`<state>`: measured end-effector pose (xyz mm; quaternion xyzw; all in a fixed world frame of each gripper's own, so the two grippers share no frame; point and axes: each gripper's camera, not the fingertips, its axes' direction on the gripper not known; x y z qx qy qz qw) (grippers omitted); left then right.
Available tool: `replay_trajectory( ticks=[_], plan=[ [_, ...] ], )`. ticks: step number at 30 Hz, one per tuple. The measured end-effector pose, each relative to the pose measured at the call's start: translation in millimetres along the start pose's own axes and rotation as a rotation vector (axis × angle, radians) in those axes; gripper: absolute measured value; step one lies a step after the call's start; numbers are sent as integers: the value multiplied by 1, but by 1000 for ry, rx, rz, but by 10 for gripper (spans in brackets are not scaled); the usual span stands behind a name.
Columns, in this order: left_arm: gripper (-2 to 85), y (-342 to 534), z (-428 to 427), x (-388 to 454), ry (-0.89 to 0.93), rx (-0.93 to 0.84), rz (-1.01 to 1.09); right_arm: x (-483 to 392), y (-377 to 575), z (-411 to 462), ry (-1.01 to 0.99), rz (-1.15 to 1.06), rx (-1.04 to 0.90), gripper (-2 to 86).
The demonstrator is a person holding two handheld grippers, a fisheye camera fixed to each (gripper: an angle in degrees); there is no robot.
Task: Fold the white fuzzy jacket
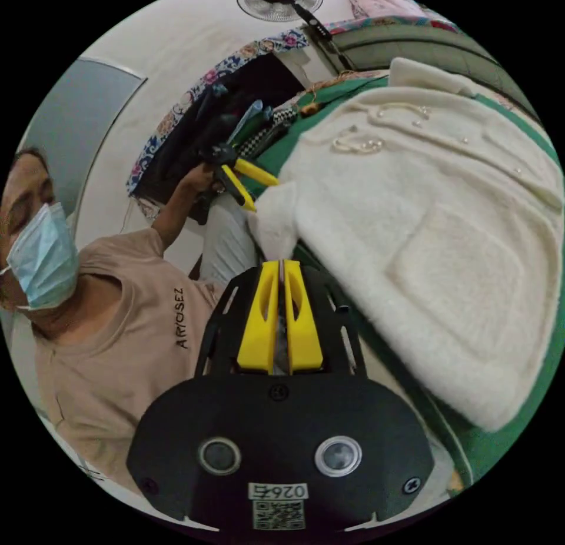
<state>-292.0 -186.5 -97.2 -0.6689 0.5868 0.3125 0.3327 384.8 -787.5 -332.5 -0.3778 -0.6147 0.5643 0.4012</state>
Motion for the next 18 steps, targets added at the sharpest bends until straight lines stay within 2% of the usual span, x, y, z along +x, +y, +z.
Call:
replay_trajectory(
  ticks=[2, 5, 7, 8, 9, 10, 12, 13, 15, 18],
  plan=[
    [181, -14, 13, 17, -204, -108, 19, -17, 5, 47, 52, 21, -78, 40],
    [175, -27, 19, 22, -221, -189, -3, -36, 13, 117, 207, 61, -209, 86],
    [155, -24, 16, 28, -228, -157, -6, -38, 17, 144, 309, 90, -244, 102],
    [128, -19, 12, 35, -217, -109, 5, -34, 19, 156, 384, 123, -244, 111],
    [115, -16, 10, 38, -199, -74, 18, -28, 19, 167, 377, 160, -238, 112],
    [96, -8, 5, 45, -143, -1, 48, -25, 19, 172, 343, 188, -229, 113],
    [80, 1, 2, 49, -33, 81, 76, -10, 19, 201, 136, 302, -196, 115],
    [73, 7, 0, 50, 39, 133, 99, -6, 19, 209, 111, 327, -193, 117],
    [63, 14, -1, 48, 121, 202, 115, 1, 16, 250, 196, 345, -262, 126],
    [55, 23, 1, 43, 163, 279, 100, 3, 14, 266, 291, 337, -246, 15]
  ],
)
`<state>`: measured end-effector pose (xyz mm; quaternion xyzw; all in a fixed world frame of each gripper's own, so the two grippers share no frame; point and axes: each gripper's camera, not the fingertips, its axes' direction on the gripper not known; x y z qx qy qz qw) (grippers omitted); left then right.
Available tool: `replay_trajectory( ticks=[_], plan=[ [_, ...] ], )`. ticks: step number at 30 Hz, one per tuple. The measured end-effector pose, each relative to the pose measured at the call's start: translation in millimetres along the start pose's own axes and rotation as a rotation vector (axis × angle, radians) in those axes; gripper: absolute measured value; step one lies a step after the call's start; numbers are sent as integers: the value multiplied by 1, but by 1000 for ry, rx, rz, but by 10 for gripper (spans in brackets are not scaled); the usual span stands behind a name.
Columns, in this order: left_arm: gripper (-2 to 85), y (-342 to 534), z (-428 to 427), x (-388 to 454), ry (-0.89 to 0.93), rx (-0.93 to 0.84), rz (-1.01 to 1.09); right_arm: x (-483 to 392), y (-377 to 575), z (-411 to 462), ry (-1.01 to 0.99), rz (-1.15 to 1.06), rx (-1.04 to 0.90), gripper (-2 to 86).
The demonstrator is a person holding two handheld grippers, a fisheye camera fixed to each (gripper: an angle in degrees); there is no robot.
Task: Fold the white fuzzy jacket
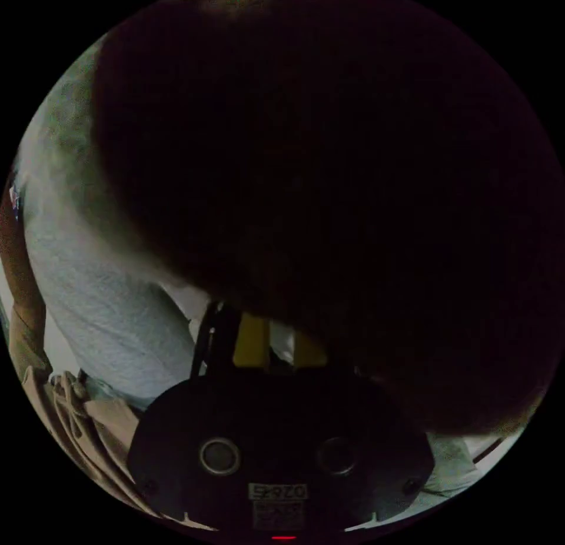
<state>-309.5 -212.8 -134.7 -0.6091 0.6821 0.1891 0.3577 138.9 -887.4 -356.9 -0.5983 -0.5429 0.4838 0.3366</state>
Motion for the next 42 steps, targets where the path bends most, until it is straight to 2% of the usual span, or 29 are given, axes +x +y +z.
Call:
replay_trajectory(
  ticks=[1, 3, 5, 9, 11, 14, 17, 19, 21, 24, 27, 32, 34, 36, 37, 39, 42],
  plan=[
    [54, 4, 0, -1, -9, 11, -10, -1, 0, -3, -12, -1, -2, 5],
    [51, 10, 0, -2, -20, 16, -19, -5, 16, -36, -193, -52, 94, -3],
    [42, 20, -2, -1, -21, 16, -9, -13, 38, -74, -240, -96, 206, -5],
    [53, 29, 2, 9, -1, -15, 52, -36, 78, -115, 114, -122, 356, 7],
    [151, 35, 18, 24, -105, -124, 79, -44, 72, -103, 137, -151, 311, 43],
    [236, 45, 41, 33, -239, -279, 27, -52, 39, -58, 88, -181, 146, 107],
    [274, 51, 43, 51, -246, -245, 30, -56, 8, -17, 22, -147, 45, 157],
    [278, 52, 45, 59, -205, -232, 51, -57, -10, -2, -16, -123, 20, 159],
    [265, 51, 45, 62, -178, -212, 51, -54, -24, 2, 4, -80, 31, 33],
    [219, 54, 34, 60, -151, -186, 25, -52, -19, -15, -97, -110, -44, -5],
    [183, 61, 7, 55, -109, -104, 19, -67, 14, -63, -128, -203, -6, -13],
    [163, 47, -41, 50, -50, 53, 50, -97, 59, -171, 169, -321, 126, -15],
    [163, 31, -51, 52, -66, 85, 78, -107, 63, -218, 378, -320, 227, -15],
    [164, 10, -57, 51, -117, 95, 90, -111, 44, -265, 736, -279, 310, -15],
    [165, -6, -57, 47, -157, 86, 81, -107, 34, -273, 809, -256, 320, -14],
    [166, -33, -51, 34, -210, 31, 53, -76, -20, -282, 1049, -195, 255, -14],
    [157, -68, -27, 0, -237, -133, -40, -17, -69, -271, 1243, -90, 59, -15]
  ],
)
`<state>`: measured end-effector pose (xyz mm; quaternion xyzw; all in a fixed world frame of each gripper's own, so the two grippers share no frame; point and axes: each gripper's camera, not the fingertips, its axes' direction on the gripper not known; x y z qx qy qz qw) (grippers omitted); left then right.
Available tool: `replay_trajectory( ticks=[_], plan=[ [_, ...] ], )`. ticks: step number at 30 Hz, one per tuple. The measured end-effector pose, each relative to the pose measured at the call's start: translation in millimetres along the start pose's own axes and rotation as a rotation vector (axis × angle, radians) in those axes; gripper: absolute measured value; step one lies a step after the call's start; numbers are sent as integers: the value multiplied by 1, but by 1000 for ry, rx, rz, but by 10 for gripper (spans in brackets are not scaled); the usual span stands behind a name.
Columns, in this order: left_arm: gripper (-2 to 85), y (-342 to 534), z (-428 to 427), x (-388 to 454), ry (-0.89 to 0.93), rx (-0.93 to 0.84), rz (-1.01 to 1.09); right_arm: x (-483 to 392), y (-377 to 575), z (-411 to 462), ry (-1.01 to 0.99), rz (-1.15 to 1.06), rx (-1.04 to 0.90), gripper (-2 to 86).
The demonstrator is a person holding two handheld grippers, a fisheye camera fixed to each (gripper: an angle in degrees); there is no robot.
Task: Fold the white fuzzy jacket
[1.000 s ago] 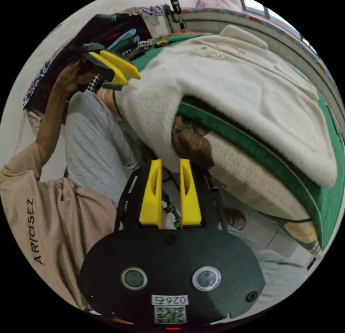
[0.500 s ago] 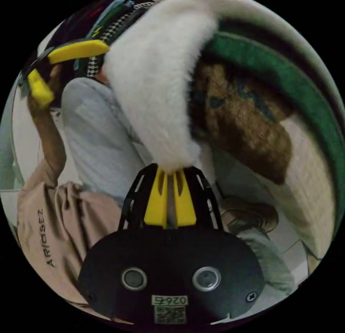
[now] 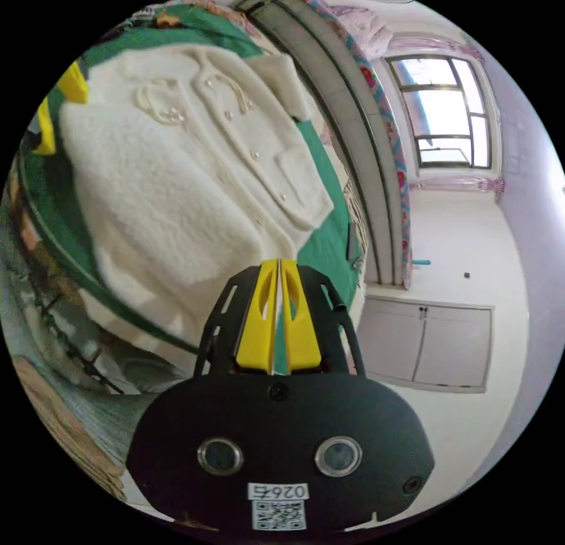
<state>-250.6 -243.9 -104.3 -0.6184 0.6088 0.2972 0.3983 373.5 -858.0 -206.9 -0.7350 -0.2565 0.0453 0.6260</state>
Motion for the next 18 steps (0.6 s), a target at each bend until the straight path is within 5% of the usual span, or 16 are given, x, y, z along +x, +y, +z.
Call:
replay_trajectory(
  ticks=[4, 6, 10, 14, 18],
  plan=[
    [110, -10, 7, -27, 56, -32, -45, 17, 13, 36, -168, 28, 35, -15],
    [92, -10, -4, -36, 159, -46, -12, 17, 23, 80, -281, -86, -104, -15],
    [-3, -1, -63, -75, 321, 209, -12, 78, 41, 88, -296, 99, -10, -15],
    [1, 4, -109, -123, 278, 565, -118, 191, 63, 87, -466, 449, 287, -13],
    [83, -15, -122, -155, 124, 706, -244, 300, 89, 134, -824, 747, 630, -8]
  ],
)
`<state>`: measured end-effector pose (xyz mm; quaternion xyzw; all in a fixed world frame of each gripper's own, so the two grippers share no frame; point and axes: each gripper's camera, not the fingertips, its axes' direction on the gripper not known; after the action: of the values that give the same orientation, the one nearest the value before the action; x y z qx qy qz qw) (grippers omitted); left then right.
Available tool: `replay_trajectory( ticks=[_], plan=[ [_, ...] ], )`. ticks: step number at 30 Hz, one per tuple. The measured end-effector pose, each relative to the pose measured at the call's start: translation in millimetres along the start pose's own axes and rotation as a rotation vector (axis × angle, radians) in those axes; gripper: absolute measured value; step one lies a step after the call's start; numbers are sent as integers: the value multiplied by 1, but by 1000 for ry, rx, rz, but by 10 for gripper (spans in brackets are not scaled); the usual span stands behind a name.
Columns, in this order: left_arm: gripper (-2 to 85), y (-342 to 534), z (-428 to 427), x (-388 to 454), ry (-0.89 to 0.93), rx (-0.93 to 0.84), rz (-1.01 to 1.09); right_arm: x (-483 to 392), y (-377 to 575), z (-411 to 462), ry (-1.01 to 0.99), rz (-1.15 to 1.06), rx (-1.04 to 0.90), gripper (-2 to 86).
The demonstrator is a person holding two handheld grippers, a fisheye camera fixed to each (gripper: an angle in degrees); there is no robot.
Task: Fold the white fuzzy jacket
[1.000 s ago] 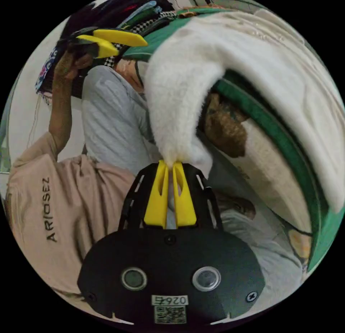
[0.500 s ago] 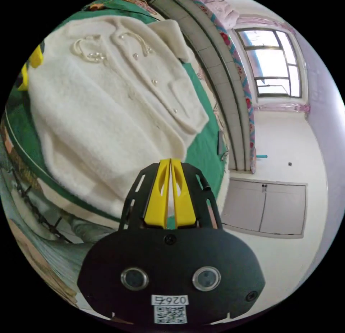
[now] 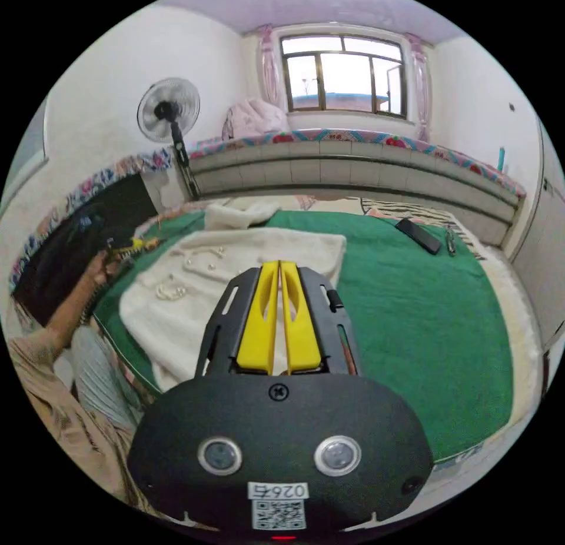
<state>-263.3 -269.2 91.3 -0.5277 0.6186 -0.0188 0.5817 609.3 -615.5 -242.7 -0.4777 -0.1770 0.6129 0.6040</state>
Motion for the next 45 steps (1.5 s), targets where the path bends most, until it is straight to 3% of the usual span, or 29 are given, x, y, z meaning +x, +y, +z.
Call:
replay_trajectory(
  ticks=[4, 8, 11, 14, 15, 17, 19, 20, 21, 23, 25, 29, 32, 34, 36, 39, 42, 43, 45],
  plan=[
    [158, -49, 22, -14, -121, 84, 47, 78, -48, 36, -40, 141, -96, 3],
    [158, -114, 75, -16, -166, -126, 182, 147, -99, 87, -94, 263, -165, 71],
    [256, -152, 113, -5, -327, -150, 306, 181, -136, 121, -75, 294, -204, 95],
    [333, -191, 161, -14, -215, -319, 311, 210, -164, 152, -152, 348, -212, 110],
    [335, -196, 172, -15, -202, -371, 310, 217, -172, 164, -173, 357, -227, 115],
    [322, -206, 226, -20, -198, -664, 315, 220, -183, 185, -184, 335, -277, 126],
    [299, -208, 244, -3, -385, -718, 416, 214, -192, 200, -151, 282, -287, 129],
    [214, -216, 247, -1, -387, -763, 410, 205, -199, 202, -73, 234, -278, 119],
    [172, -220, 245, 0, -370, -765, 412, 193, -208, 207, 21, 140, -316, 51],
    [58, -233, 219, 4, -184, -639, 398, 177, -218, 214, 129, 13, -381, 5],
    [56, -237, 193, 8, -212, -493, 404, 165, -232, 210, 172, -74, -395, -5],
    [62, -241, 137, 13, -214, -203, 379, 147, -271, 163, 169, -160, -179, -13],
    [79, -247, 127, 2, -223, -72, 343, 153, -308, 153, 347, -185, -14, -13],
    [85, -254, 145, -21, -201, -154, 259, 170, -333, 186, 404, -169, -111, -11],
    [81, -257, 166, -49, -115, -309, 167, 196, -347, 240, 362, -59, -394, -4],
    [19, -244, 157, -67, -9, -269, 133, 199, -338, 246, 268, -20, -360, 25],
    [0, -230, 143, -59, -106, -269, 220, 200, -321, 239, 269, -44, -309, 19],
    [-4, -226, 151, -60, -216, -330, 249, 202, -318, 242, 303, -56, -327, 14],
    [-7, -227, 159, -65, -236, -393, 243, 217, -311, 264, 325, -69, -525, 10]
  ],
)
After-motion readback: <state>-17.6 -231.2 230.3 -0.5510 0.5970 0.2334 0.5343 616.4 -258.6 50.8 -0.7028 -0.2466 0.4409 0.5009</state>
